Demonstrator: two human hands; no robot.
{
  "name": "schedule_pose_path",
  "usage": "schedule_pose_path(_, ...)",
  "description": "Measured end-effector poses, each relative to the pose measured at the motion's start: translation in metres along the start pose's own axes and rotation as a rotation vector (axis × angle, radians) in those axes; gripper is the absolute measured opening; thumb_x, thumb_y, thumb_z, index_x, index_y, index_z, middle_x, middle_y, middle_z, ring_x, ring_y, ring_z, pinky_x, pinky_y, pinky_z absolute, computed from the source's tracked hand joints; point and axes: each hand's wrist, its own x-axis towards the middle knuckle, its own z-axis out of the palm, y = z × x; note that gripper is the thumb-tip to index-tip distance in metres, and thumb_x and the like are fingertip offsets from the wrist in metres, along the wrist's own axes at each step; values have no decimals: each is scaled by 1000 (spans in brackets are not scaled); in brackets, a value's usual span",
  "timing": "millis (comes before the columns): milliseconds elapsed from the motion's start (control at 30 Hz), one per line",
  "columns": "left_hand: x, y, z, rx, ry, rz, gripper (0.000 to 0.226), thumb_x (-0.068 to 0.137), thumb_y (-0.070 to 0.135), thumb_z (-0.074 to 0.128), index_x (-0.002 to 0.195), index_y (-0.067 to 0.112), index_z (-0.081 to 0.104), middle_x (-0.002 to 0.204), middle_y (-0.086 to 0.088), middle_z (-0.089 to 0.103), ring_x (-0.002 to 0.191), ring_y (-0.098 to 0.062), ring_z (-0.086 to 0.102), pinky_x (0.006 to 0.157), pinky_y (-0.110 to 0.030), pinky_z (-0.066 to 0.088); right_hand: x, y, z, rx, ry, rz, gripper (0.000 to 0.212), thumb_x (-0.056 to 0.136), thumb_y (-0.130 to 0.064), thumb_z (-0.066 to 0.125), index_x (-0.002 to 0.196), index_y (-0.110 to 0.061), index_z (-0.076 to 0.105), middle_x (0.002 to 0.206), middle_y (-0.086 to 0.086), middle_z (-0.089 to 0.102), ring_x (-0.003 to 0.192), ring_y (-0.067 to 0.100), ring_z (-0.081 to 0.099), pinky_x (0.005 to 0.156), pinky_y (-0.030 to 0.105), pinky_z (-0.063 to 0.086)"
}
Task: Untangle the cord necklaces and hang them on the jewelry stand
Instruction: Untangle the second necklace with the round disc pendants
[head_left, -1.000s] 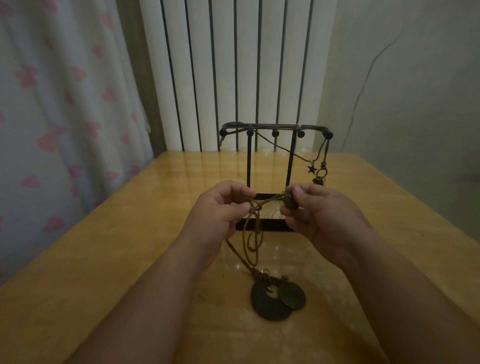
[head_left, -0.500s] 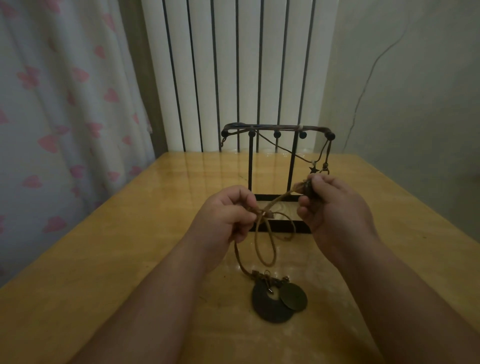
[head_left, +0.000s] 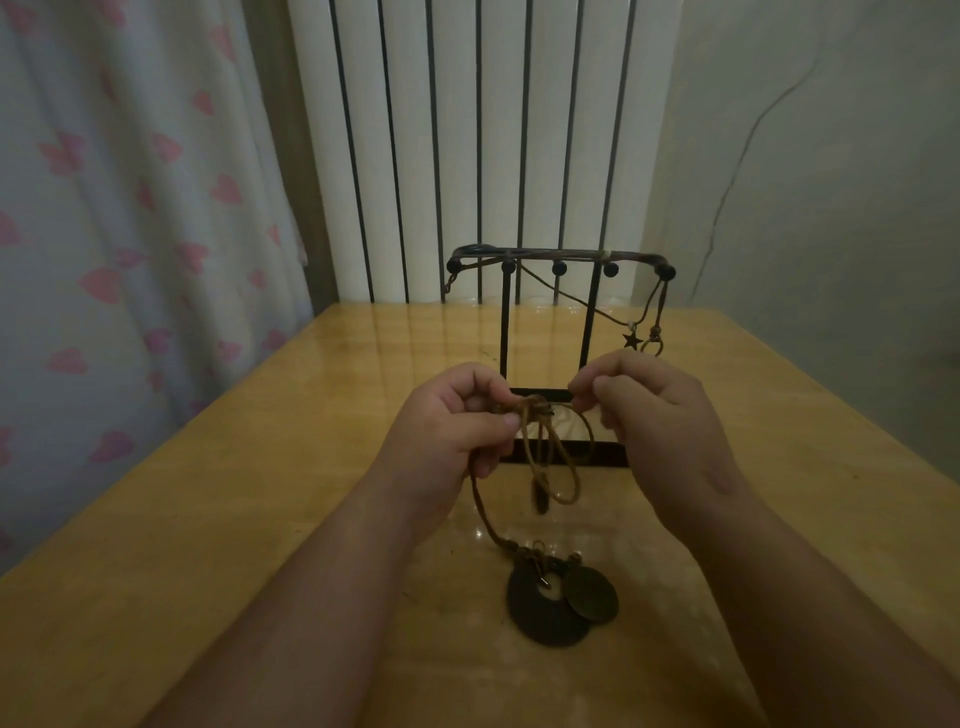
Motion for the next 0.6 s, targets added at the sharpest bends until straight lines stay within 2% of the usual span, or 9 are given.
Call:
schedule_pose_path(100, -1, 1, 0, 24, 32, 10, 24, 72, 4, 62, 69, 28, 66, 65, -1, 62, 53, -11, 53, 44, -19, 39, -3, -3, 1, 19, -74, -106, 20, 86, -30, 51, 79, -19, 66, 73, -7, 63, 69, 2, 56, 58, 15, 45)
schedule_pose_path(167, -1, 1, 1, 31, 38, 12, 24, 72, 4, 61, 69, 28, 66, 65, 0, 63, 53, -11, 54, 43, -19, 38, -4, -1, 1, -18, -87, -136, 16, 80, -38, 56, 81, -24, 65, 74, -5, 61, 71, 14, 55, 59, 23, 46)
schedule_pose_path(200, -1, 1, 1, 31, 40, 14, 23, 74, 3, 61, 71, 26, 65, 65, 0, 63, 54, -12, 54, 43, -19, 38, -4, 0, 1, -47, -83, -147, 16, 77, -42, 59, 82, -28, 64, 74, -8, 58, 69, 15, 52, 58, 25, 44)
schedule_pose_path(300, -1, 2, 1, 25, 67, 8, 24, 85, -7, 59, 80, 17, 60, 65, 0, 64, 54, -13, 52, 44, -20, 38, -3, 3, 1, -148, -86, -216, 31, 66, -60, 62, 83, -34, 58, 81, -25, 50, 73, 0, 45, 63, 11, 34)
schedule_pose_path(400, -1, 3, 2, 25, 90, 1, 25, 89, -10, 54, 82, 13, 57, 63, 2, 61, 53, -12, 49, 44, -21, 37, -3, 4, 5, -367, -144, -249, 44, 57, -75, 65, 84, -42, 54, 93, -26, 45, 90, -4, 44, 72, 13, 36)
schedule_pose_path(433, -1, 3, 2, 26, 99, 0, 25, 89, -10, 54, 82, 14, 57, 61, 3, 60, 52, -12, 48, 43, -21, 36, -3, 5, 6, -456, -151, -252, 44, 58, -74, 66, 87, -43, 54, 96, -26, 43, 93, -2, 42, 76, 17, 38)
schedule_pose_path(500, 0, 4, 2, 22, 119, -5, 26, 88, -10, 55, 80, 15, 58, 59, 3, 58, 51, -12, 48, 42, -20, 35, -3, 5, 8, -559, -119, -289, 29, 67, -61, 64, 87, -43, 54, 96, -25, 41, 94, 2, 40, 79, 20, 40)
schedule_pose_path(567, 0, 4, 3, 23, 122, -15, 27, 88, -11, 55, 79, 15, 58, 58, 3, 57, 50, -12, 48, 41, -19, 34, -3, 2, 8, -525, -78, -293, 8, 76, -47, 57, 79, -41, 54, 92, -23, 44, 91, 4, 42, 77, 23, 40)
schedule_pose_path(600, 0, 4, 3, 27, 118, -19, 27, 88, -11, 55, 79, 15, 57, 57, 3, 57, 50, -13, 47, 41, -19, 34, -3, 1, 8, -467, -66, -266, 5, 80, -42, 55, 76, -39, 54, 91, -21, 47, 90, 3, 44, 75, 23, 38)
